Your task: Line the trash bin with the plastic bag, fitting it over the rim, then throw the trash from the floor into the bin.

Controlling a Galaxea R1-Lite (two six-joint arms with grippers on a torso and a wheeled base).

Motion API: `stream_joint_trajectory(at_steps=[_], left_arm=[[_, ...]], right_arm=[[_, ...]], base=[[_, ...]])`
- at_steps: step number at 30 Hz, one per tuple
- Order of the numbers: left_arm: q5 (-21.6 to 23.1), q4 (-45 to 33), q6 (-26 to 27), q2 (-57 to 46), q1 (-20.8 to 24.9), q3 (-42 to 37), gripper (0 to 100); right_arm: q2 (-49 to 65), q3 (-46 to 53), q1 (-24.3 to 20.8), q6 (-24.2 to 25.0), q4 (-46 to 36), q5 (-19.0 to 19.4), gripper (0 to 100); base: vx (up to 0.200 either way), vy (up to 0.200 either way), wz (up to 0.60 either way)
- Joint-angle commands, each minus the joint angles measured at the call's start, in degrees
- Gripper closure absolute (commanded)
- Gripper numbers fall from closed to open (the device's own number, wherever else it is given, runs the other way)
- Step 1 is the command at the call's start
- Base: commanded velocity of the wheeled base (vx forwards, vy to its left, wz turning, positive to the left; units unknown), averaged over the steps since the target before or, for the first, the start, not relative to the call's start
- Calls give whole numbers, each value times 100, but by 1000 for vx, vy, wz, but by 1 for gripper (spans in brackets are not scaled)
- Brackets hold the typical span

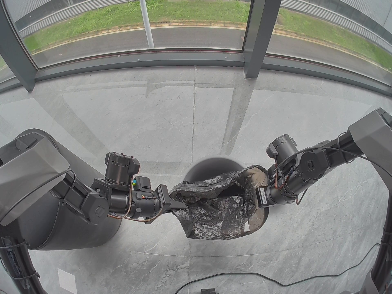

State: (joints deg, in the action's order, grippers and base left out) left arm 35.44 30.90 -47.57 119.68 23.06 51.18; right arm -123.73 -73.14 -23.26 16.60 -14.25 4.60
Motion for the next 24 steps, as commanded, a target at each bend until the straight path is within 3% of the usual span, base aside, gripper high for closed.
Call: stream_joint_trajectory(at_steps=[1, 24], left_arm=[[-2, -5, 46, 223, -127, 147, 100], [-2, -14, 257, 249, -654, 270, 100]], right_arm=[[-133, -7, 14, 1, 98, -20, 100], [-230, -358, 234, 18, 107, -38, 100]], base=[[0, 0, 0], [0, 0, 0]])
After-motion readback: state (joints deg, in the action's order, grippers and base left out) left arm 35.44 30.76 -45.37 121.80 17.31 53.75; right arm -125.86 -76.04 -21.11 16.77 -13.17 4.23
